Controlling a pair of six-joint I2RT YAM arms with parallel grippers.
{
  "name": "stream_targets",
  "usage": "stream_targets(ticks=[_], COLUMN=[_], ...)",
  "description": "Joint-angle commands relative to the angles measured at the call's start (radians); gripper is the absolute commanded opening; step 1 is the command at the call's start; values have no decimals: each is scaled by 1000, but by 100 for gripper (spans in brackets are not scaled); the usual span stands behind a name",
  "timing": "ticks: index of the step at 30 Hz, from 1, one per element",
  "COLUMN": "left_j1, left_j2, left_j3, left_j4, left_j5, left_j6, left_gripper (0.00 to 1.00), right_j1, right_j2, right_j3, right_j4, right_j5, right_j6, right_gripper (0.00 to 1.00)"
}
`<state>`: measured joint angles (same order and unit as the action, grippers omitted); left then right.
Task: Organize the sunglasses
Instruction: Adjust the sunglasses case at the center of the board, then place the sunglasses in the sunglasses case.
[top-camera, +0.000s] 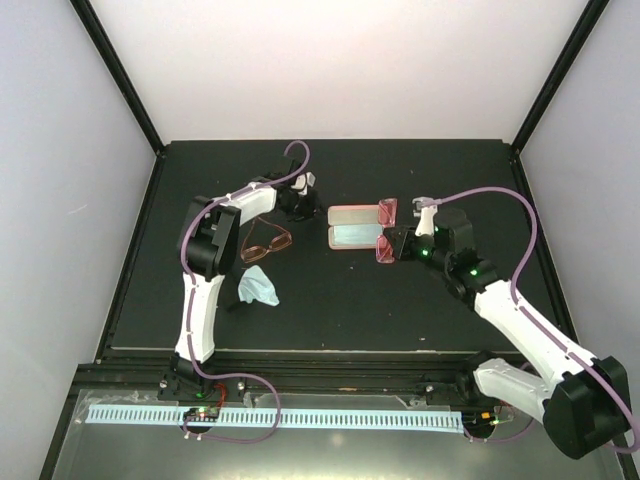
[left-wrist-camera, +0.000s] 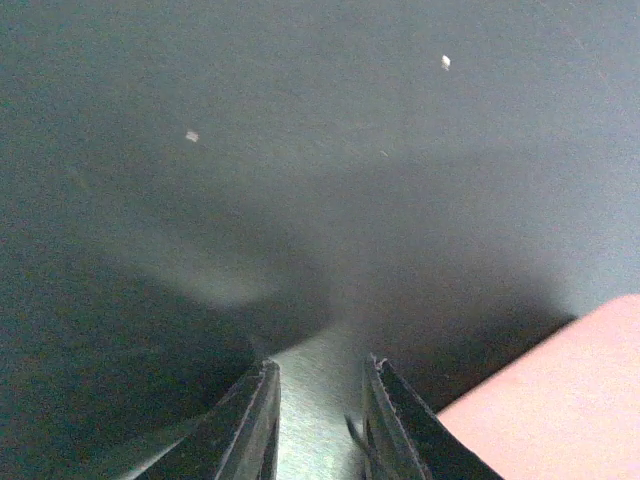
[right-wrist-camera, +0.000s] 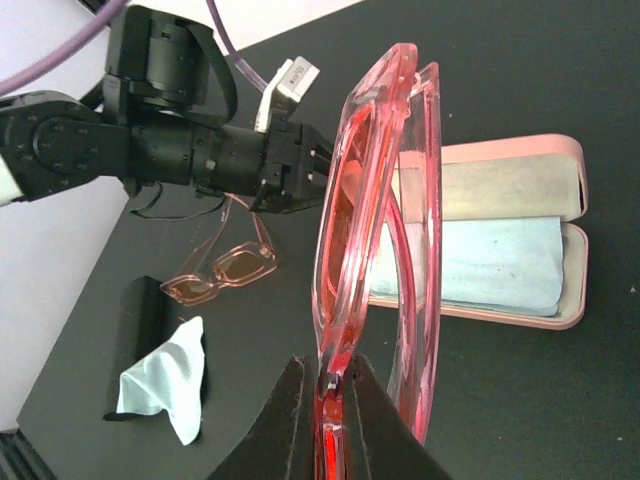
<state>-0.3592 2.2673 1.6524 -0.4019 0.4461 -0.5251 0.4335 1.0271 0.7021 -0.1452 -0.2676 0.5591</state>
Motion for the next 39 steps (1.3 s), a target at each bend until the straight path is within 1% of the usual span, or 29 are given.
stream_targets(ticks=[1, 3, 6, 14, 17, 20, 30, 33, 39], left_j1=[0, 1, -5, -52, -71, -89, -104, -104, -104], left_j2=[18, 22, 20, -56, -81, -99, -120, -128, -131], left_j3=[-17, -43, -89, -263, -319, -360, -395, -395, -385], left_j4=[-15, -6, 8, 97, 130, 152, 156, 144, 133], left_j5=[135, 164, 197, 250, 264, 269, 276, 276, 286], left_j6=[53, 58, 64, 56, 50, 45, 55, 68, 82], left_gripper=[25, 27, 27, 28, 28, 28, 29, 30, 30], right_j1=[-9, -10, -15, -43, -66, -76, -96, -119, -123], right_j2=[33, 55, 85, 193, 258, 327, 576, 653, 699], right_j3=[-7, -6, -5, 11, 11, 31, 184, 225, 237], right_j4=[52, 60, 75, 98, 130, 177, 223, 217, 226], right_j5=[-2, -5, -7, 31, 9, -37, -134, -197, -209], right_j6=[7, 16, 43, 186, 242, 264, 282, 291, 318], right_gripper=[1, 1, 1, 1, 1, 1, 1, 1, 1])
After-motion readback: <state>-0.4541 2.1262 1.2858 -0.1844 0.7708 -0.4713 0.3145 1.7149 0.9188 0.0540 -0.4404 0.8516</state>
